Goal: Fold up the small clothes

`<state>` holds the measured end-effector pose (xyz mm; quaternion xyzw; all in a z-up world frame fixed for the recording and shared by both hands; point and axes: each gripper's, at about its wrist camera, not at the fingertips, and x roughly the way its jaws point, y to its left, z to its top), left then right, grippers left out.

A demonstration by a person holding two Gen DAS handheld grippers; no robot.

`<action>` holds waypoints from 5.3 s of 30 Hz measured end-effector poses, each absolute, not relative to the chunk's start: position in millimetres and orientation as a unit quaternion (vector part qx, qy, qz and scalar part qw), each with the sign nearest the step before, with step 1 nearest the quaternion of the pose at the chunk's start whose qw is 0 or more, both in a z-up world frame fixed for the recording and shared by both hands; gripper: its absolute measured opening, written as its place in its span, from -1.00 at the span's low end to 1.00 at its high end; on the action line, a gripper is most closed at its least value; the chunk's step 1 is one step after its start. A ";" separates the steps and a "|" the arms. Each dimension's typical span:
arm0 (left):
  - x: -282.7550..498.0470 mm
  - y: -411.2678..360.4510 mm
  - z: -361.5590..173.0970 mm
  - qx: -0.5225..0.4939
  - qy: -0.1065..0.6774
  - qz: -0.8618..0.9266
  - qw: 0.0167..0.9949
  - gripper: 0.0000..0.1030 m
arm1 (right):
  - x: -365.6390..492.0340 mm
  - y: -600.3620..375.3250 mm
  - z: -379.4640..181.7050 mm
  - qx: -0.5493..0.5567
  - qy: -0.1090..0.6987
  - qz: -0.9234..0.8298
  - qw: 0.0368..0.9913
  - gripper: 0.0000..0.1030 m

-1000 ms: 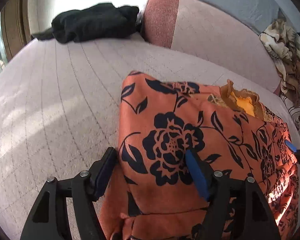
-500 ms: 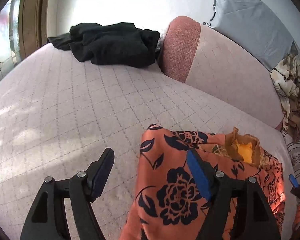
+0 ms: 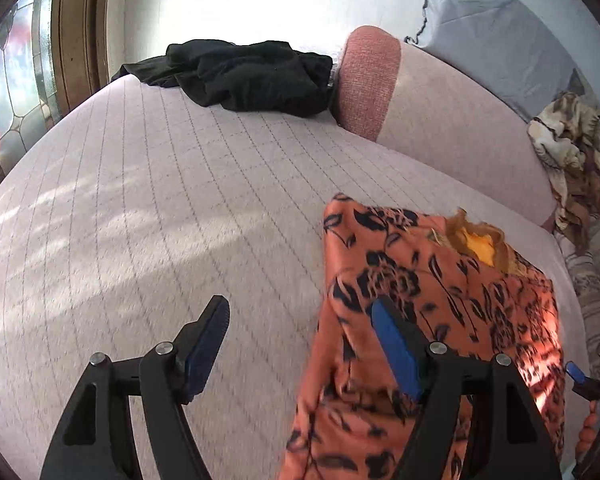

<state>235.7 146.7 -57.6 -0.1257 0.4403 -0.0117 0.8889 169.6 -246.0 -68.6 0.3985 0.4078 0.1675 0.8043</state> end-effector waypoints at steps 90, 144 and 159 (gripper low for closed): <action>32.1 139.2 -99.6 -0.153 0.547 -0.041 0.822 -0.88 | -46.2 -285.1 -93.4 0.419 0.532 0.087 0.731 -0.85; 109.5 115.3 -6.2 -0.210 0.394 0.001 0.895 -0.56 | 49.6 -262.0 15.7 0.441 0.337 0.033 0.831 -0.81; 81.5 119.8 -38.2 -0.129 0.408 0.012 0.904 0.03 | -38.5 -303.7 -25.1 0.369 0.409 -0.052 0.833 0.29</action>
